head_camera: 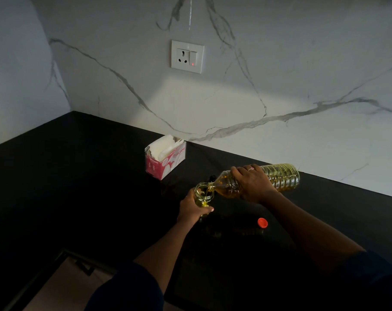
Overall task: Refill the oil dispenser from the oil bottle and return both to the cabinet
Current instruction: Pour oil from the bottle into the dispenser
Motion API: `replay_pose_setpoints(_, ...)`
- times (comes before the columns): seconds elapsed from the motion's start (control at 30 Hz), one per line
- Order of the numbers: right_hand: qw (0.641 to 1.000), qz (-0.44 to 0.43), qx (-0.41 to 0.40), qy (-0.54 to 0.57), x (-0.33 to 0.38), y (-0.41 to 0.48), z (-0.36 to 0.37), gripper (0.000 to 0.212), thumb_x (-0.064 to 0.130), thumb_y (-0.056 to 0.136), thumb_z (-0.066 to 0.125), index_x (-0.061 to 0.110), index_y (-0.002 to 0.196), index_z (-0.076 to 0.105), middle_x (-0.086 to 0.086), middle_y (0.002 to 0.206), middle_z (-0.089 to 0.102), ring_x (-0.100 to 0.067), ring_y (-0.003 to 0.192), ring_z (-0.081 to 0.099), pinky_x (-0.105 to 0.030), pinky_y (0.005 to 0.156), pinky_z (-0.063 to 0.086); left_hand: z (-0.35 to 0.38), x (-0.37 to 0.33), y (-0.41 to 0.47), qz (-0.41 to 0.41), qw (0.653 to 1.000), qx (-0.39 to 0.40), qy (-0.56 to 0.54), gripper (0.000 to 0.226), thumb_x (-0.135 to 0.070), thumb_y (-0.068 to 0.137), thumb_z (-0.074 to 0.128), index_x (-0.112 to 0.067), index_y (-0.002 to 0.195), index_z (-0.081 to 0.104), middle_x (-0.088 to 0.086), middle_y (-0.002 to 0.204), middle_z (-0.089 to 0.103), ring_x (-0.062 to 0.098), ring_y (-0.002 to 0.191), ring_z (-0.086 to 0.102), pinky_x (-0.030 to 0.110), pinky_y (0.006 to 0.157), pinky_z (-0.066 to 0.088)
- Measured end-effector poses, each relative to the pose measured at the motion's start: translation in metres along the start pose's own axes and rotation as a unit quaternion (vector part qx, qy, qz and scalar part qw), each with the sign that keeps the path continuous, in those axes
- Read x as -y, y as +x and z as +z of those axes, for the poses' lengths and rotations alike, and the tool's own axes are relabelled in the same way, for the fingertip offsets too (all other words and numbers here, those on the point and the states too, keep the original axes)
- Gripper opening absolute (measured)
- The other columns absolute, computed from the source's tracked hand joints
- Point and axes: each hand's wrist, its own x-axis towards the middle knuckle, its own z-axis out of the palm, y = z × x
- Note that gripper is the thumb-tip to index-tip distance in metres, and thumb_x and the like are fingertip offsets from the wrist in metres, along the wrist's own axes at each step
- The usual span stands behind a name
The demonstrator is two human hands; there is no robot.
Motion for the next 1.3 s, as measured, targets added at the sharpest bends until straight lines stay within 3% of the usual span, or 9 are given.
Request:
replay_pose_setpoints(0.37, 1.000, 0.002, -0.012, 0.004, 0.0009, -0.0008, -0.0013, 0.085, 0.034, 0.062, 0.080, 0.005, 0.133, 0.043, -0.017, 0.123, 0.058, -0.036, 0.112, 0.055, -0.048, 0.100, 0.037, -0.0007, -0.0016, -0.0017, 0.002, 1.000, 0.001, 0.005, 0.085, -0.022, 0.063, 0.085, -0.021, 0.136, 0.040, 0.004, 0.134, 0.051, 0.022, 0.127, 0.045, 0.035, 0.103, 0.041)
replay_pose_setpoints(0.7, 0.999, 0.000, -0.034, -0.004, 0.0007, -0.0009, 0.0007, 0.092, 0.040, 0.041, 0.088, 0.005, 0.120, 0.054, -0.014, 0.103, 0.067, -0.033, 0.091, 0.065, -0.047, 0.083, 0.050, -0.0021, -0.0039, -0.0048, 0.000, 1.000, 0.002, 0.001, 0.085, -0.021, 0.063, 0.084, -0.020, 0.136, 0.040, 0.005, 0.135, 0.050, 0.023, 0.127, 0.045, 0.035, 0.102, 0.042)
replay_pose_setpoints(1.0, 0.999, 0.002, -0.038, -0.004, -0.0001, -0.0009, 0.0010, 0.093, 0.039, 0.040, 0.088, 0.006, 0.120, 0.054, -0.014, 0.102, 0.067, -0.033, 0.091, 0.065, -0.047, 0.083, 0.050, -0.0027, -0.0081, -0.0070, -0.007, 1.000, 0.004, 0.003, 0.084, -0.019, 0.067, 0.082, -0.020, 0.138, 0.037, 0.005, 0.138, 0.047, 0.022, 0.129, 0.044, 0.025, 0.087, 0.043)
replay_pose_setpoints(1.13, 1.000, 0.002, -0.018, 0.000, 0.0002, -0.0009, -0.0015, 0.088, 0.039, 0.056, 0.082, 0.007, 0.130, 0.046, -0.016, 0.117, 0.062, -0.034, 0.106, 0.059, -0.048, 0.095, 0.042, -0.0029, -0.0079, -0.0076, -0.001, 1.000, 0.003, 0.003, 0.083, -0.019, 0.067, 0.082, -0.020, 0.138, 0.038, 0.004, 0.137, 0.048, 0.022, 0.127, 0.046, 0.019, 0.078, 0.045)
replay_pose_setpoints(1.23, 1.000, 0.000, -0.002, -0.007, 0.0015, -0.0003, -0.0038, 0.086, 0.039, 0.067, 0.076, 0.009, 0.137, 0.037, -0.014, 0.129, 0.054, -0.033, 0.118, 0.051, -0.046, 0.104, 0.033, -0.0028, -0.0083, -0.0078, -0.005, 1.000, 0.003, 0.004, 0.083, -0.019, 0.067, 0.082, -0.020, 0.137, 0.038, 0.005, 0.137, 0.048, 0.022, 0.128, 0.045, 0.025, 0.087, 0.044)
replay_pose_setpoints(1.3, 1.000, 0.001, -0.005, -0.012, 0.0013, -0.0007, -0.0040, 0.087, 0.039, 0.060, 0.080, 0.008, 0.133, 0.042, -0.015, 0.122, 0.059, -0.033, 0.111, 0.056, -0.047, 0.099, 0.038, -0.0027, -0.0088, -0.0075, -0.007, 1.000, 0.003, 0.007, 0.083, -0.019, 0.067, 0.082, -0.021, 0.137, 0.038, 0.004, 0.137, 0.047, 0.022, 0.129, 0.044, 0.026, 0.089, 0.042)
